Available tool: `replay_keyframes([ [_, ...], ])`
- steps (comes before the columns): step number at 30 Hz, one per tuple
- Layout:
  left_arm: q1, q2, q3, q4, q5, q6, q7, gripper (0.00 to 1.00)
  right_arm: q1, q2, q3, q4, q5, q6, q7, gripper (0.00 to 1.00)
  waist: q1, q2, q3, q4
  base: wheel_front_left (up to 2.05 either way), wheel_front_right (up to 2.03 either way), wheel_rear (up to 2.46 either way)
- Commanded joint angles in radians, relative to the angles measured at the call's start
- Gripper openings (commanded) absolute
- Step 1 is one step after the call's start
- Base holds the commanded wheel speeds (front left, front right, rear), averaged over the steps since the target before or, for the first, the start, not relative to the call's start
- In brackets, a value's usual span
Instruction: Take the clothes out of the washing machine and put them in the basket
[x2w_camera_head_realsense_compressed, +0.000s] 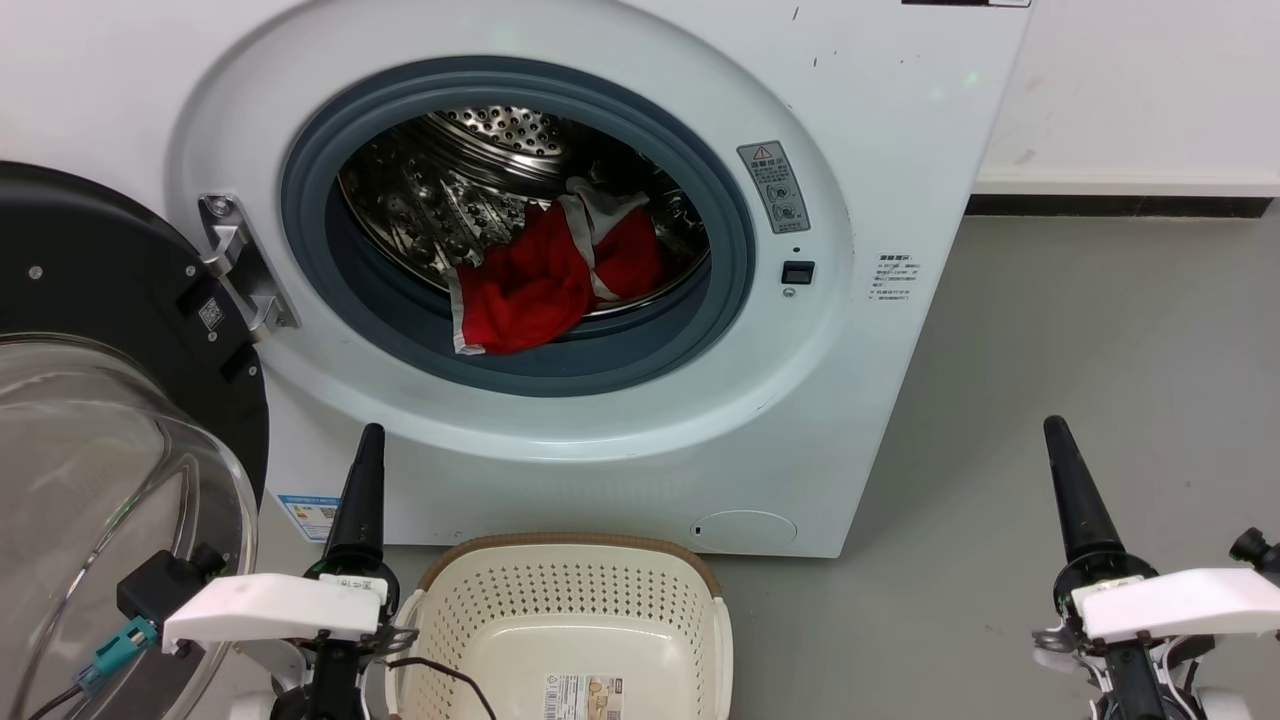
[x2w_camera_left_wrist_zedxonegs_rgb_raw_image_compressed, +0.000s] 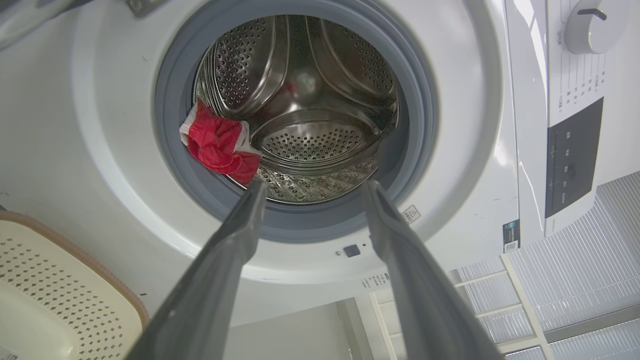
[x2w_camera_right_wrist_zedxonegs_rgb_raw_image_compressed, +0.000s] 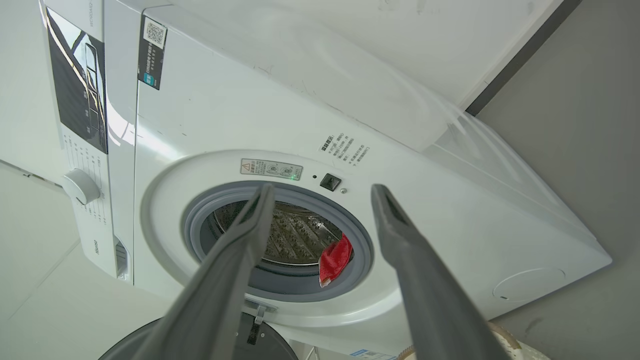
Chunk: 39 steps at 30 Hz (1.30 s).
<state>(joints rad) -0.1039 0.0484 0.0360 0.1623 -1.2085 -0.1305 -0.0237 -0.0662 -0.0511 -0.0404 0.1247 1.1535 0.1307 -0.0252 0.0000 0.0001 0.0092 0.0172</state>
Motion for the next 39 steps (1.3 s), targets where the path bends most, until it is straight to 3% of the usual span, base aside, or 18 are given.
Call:
replay_keyframes([
  [1, -0.025, 0.003, -0.002, -0.021, 0.052, 0.0, -0.013, 1.0, -0.004, 0.0, 0.003, -0.028, -0.062, 0.0, -0.013, 1.0, 0.0, -0.0001, -0.001, 0.0, 0.0, 0.0, 0.0],
  [19, -0.04, 0.003, -0.024, -0.021, 0.36, 0.0, -0.072, 1.0, 0.015, 0.0, 0.013, -0.06, -0.451, 0.0, -0.07, 1.0, 0.0, -0.0001, -0.004, -0.002, 0.0, 0.0, 0.0],
  [39, -0.05, 0.003, -0.044, 0.024, 0.632, 0.0, -0.129, 1.0, 0.019, 0.0, 0.008, -0.012, -0.758, 0.0, -0.121, 1.0, 0.0, -0.0001, -0.003, -0.004, 0.0, 0.0, 0.0],
])
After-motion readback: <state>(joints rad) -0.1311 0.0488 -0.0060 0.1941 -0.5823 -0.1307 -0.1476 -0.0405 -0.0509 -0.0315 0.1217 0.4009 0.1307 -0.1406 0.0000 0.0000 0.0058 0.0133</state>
